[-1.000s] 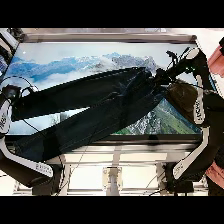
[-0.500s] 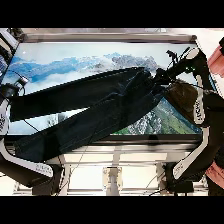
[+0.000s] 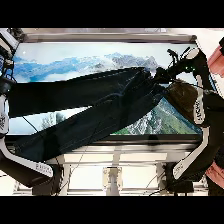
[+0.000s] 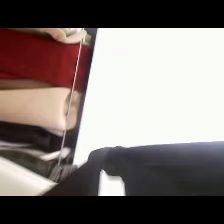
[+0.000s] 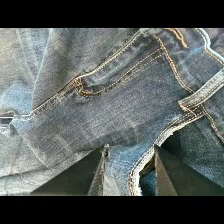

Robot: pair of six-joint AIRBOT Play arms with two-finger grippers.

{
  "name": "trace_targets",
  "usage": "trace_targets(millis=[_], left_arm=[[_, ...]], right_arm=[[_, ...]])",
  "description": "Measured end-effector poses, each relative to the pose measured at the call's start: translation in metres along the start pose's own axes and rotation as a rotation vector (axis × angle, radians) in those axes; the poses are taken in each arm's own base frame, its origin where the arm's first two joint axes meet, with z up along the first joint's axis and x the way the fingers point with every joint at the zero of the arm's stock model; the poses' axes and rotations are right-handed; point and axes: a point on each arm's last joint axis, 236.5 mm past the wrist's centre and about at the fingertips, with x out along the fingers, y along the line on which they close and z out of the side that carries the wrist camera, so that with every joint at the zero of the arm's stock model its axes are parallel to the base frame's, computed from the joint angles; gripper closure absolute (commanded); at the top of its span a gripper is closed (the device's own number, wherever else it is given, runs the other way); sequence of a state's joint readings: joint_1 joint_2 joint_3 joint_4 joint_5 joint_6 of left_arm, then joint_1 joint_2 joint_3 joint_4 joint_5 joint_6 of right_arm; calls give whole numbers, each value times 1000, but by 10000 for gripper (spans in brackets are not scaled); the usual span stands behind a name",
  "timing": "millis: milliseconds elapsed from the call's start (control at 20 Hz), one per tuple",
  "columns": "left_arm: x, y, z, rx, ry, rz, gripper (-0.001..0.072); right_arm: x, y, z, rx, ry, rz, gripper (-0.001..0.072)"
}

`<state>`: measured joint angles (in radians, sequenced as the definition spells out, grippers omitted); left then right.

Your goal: Fold the clothes and pants, and hang the long-sleeved shirts on hangers.

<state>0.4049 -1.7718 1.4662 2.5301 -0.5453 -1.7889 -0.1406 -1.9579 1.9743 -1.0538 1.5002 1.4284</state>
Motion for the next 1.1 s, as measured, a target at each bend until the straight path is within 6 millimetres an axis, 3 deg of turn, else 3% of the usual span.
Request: trace_targets(millis=[50, 100, 150, 350, 550, 750, 850, 950, 1100], left_arm=[[5, -2, 2, -9, 3, 1, 439], [9, -3, 4, -14, 9, 5, 360], [11, -3, 7, -21, 13, 11, 327], [7, 20, 19, -75, 52, 72, 327], [-20, 66, 6, -180, 159, 158, 362], [-71, 104, -13, -336, 193, 152, 358], [-99, 114, -35, -350, 218, 135, 358], [-123, 110, -73, -329, 283, 91, 359], [-153, 71, -149, -286, 428, -70, 358]], right_arm=[[0, 1, 0, -1, 0, 0, 364], [1, 2, 0, -3, 1, 0, 364], [2, 3, 0, -6, 2, 1, 364], [5, 8, -2, -17, 11, -5, 364], [5, 5, -5, -10, 22, -40, 364], [-16, 1, -7, -30, 8, -112, 364], [-34, -2, -12, -51, 3, -165, 364], [-51, -3, -16, -76, -3, -208, 365], [-70, 0, -25, -107, 6, -239, 364]])
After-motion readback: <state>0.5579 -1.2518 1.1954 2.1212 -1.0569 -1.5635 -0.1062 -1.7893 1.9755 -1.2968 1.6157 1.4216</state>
